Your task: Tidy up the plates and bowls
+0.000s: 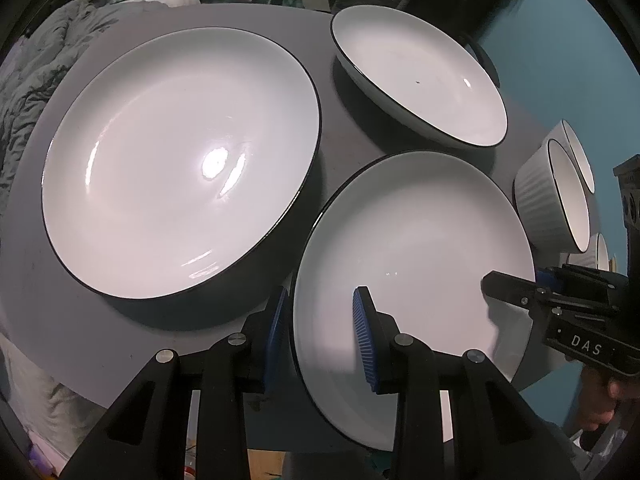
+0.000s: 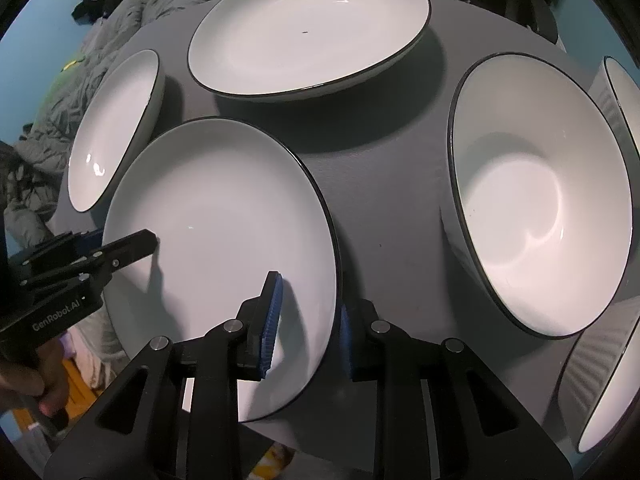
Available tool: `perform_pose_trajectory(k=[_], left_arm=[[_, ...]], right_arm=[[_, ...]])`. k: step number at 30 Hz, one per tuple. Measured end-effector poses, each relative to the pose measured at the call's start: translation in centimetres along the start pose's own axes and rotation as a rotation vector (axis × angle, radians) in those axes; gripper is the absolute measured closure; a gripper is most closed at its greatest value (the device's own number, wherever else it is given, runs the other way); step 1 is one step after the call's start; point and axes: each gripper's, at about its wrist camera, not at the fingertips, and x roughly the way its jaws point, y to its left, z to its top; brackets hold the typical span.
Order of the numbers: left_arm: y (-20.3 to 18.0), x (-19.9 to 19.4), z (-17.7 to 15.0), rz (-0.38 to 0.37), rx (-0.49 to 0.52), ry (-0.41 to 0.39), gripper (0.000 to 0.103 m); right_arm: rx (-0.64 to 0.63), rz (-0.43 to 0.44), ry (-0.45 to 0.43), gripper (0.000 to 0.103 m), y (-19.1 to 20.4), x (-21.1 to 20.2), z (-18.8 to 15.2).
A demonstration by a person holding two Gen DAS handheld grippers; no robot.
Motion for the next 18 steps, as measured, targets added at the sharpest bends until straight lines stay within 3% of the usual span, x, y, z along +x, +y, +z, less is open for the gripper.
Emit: perform_pose_trajectory(k=[12, 18], left_arm=[[0.2, 1.6, 0.7, 0.001, 0.061, -0.013, 0.065], [-0.1, 2.4, 1.4, -0.004, 0.048, 0.028, 0.063]], right_arm=[[-0.018, -0.014, -0.008, 0.079, 1.4, 0.4, 0.5], [0.023, 0.016, -0.013, 0.080, 0.7, 0.4, 0.4]])
